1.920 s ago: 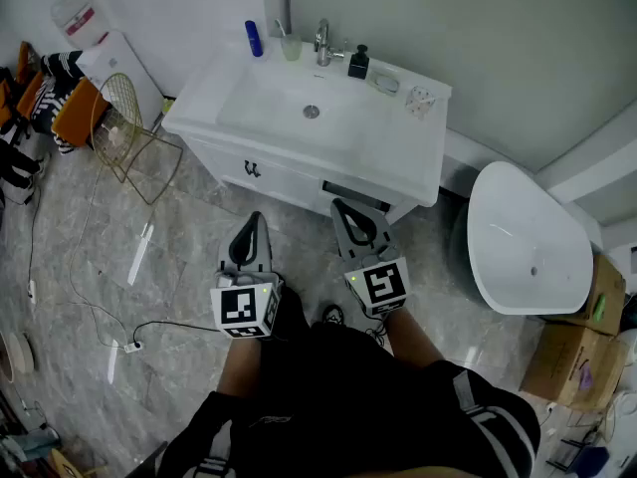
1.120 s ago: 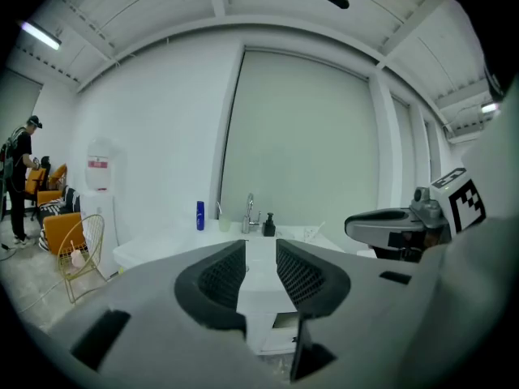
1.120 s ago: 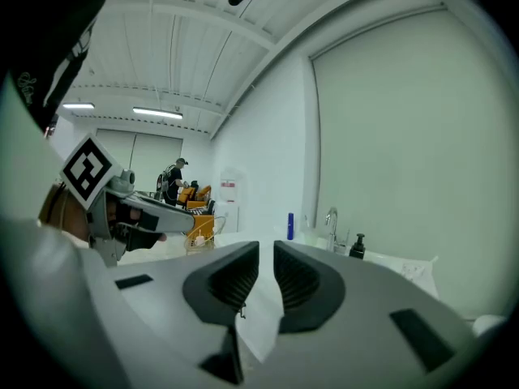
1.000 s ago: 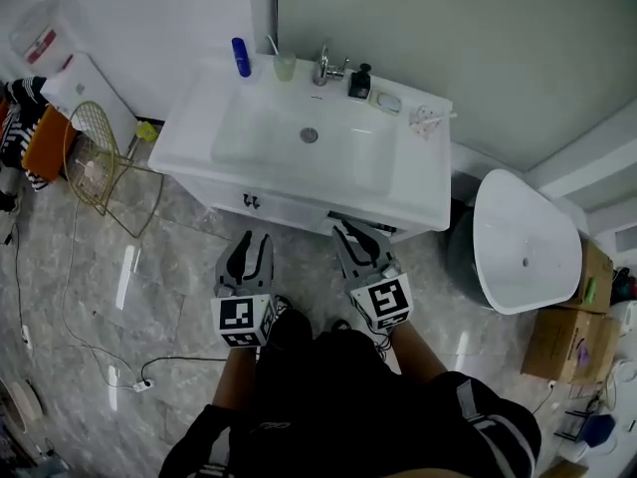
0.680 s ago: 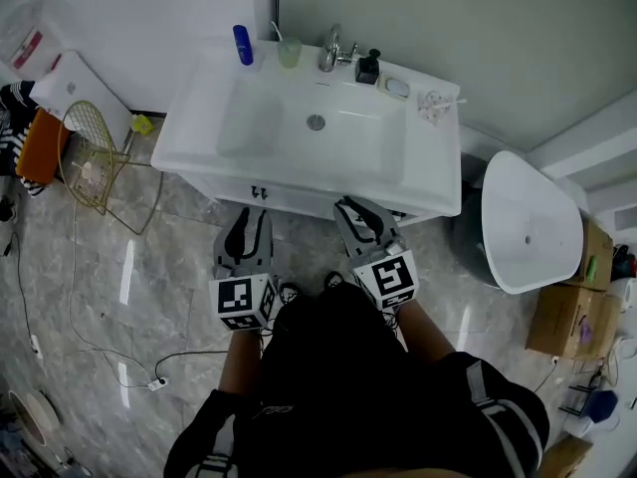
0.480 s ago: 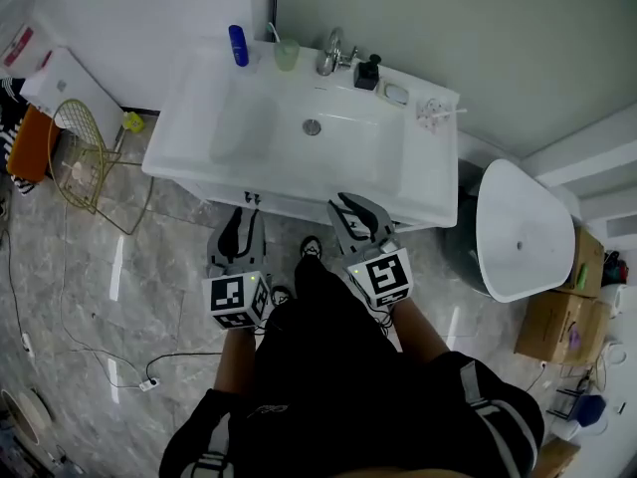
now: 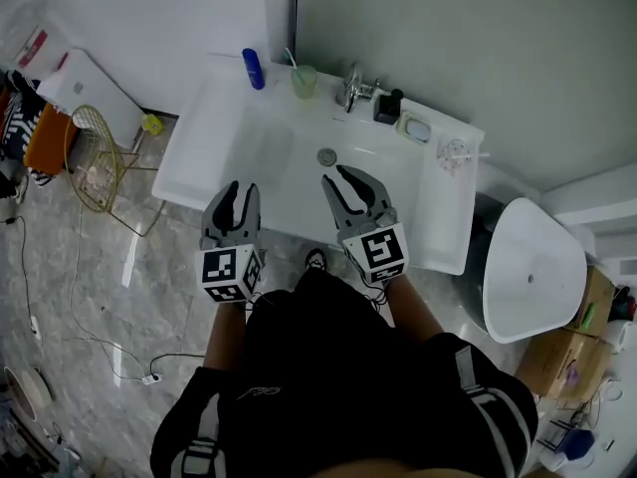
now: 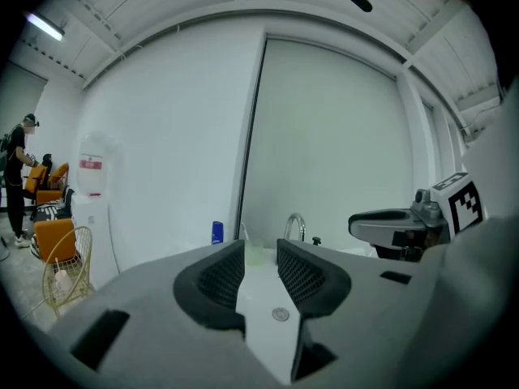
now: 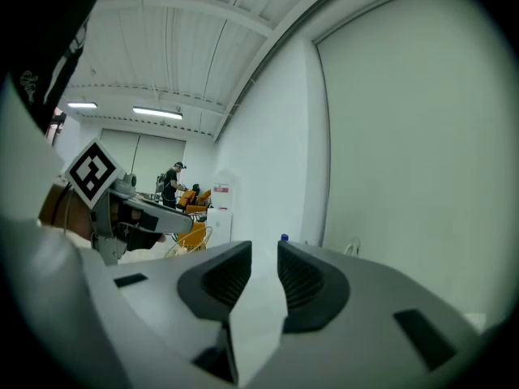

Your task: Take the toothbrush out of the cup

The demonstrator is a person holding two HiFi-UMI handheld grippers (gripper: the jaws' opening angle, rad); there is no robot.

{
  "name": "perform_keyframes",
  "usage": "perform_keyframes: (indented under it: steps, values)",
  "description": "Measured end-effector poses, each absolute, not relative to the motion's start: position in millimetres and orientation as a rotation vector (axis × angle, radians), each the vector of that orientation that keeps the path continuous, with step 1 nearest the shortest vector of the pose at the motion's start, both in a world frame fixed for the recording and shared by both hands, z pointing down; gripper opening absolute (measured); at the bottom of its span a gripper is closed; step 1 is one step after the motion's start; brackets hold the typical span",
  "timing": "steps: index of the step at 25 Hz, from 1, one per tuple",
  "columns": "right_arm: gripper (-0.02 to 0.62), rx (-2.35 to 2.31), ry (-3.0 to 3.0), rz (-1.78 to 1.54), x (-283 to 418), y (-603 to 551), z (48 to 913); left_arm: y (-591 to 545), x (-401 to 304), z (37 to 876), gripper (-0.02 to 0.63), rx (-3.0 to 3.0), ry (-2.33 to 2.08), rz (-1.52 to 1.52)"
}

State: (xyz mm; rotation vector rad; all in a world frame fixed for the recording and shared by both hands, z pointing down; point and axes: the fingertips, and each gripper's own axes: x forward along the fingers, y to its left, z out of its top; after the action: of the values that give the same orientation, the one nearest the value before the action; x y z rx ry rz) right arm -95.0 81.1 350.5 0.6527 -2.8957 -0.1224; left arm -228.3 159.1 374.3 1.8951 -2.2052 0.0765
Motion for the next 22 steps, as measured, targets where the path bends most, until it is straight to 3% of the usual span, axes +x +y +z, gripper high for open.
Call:
perform_keyframes:
  steps: [10, 22]
  values:
    - [0.106, 0.63, -2.888, -0.048, -140.2, 24.7, 367.8, 100.6, -264.4, 394.2, 0.133, 1.83, -2.168, 0.125]
    - [0.107, 0.756, -2.736, -0.019, -238.4, -54.2, 394.7, -5.6, -366.5, 435.3, 0.135, 1.956, -1.972, 0.13]
